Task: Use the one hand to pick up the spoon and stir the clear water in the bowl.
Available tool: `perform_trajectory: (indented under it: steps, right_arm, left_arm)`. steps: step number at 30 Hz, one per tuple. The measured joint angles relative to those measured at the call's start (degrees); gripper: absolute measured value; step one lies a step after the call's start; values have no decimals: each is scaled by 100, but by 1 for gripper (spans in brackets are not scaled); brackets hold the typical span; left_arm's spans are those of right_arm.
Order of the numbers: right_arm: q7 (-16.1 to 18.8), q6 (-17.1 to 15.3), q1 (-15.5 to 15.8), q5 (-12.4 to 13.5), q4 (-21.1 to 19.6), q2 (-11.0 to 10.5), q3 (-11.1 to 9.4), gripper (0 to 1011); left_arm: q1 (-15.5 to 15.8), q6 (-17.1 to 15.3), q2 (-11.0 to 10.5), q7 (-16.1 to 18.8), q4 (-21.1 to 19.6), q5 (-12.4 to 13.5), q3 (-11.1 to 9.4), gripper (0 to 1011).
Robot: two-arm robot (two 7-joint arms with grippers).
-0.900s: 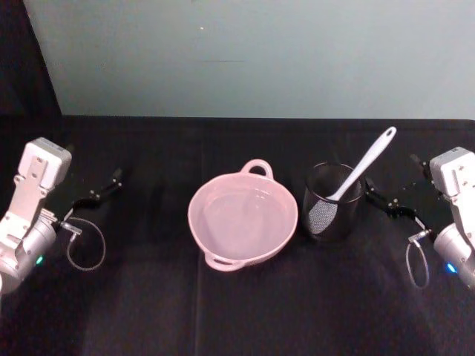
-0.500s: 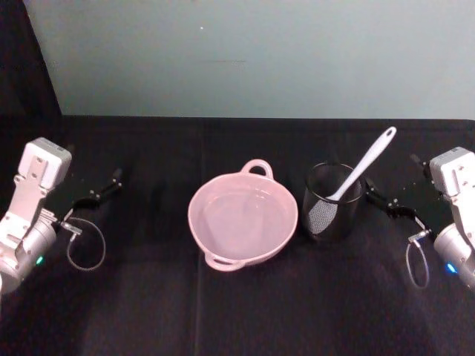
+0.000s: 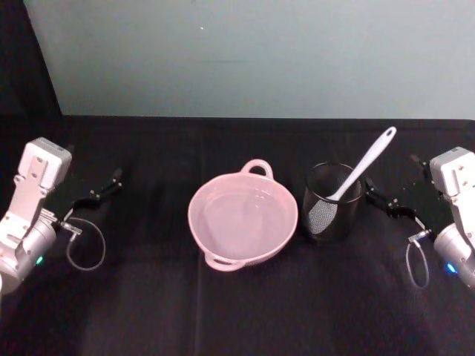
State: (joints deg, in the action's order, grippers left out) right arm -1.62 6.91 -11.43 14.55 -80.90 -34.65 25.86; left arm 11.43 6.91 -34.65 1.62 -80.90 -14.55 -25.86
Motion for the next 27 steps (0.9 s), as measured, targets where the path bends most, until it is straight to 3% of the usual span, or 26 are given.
perform_trajectory:
  steps: [8,19,23,24,25,27]
  right_arm:
    - [3,0,23,0,-26,-4,-25,1002]
    - [-76,-26,820,340,-872,-200,-591,1003]
    - [148,94,956,870,-955,-83,-842,1002]
    - [257,116,963,1050,-945,-33,-896,1002]
    - [512,137,962,1445,-899,80,-1000,1003]
    - [747,134,942,1779,-850,179,-1072,1002]
  left_arm:
    - [0,0,0,0,0,0,0,1011]
    - [0,0,0,0,0,0,0,1011]
    - [0,0,0,0,0,0,0,1011]
    - [0,0,0,0,0,0,0,1011]
    - [0,0,0,0,0,0,0,1011]
    - [0,0,0,0,0,0,0,1011]
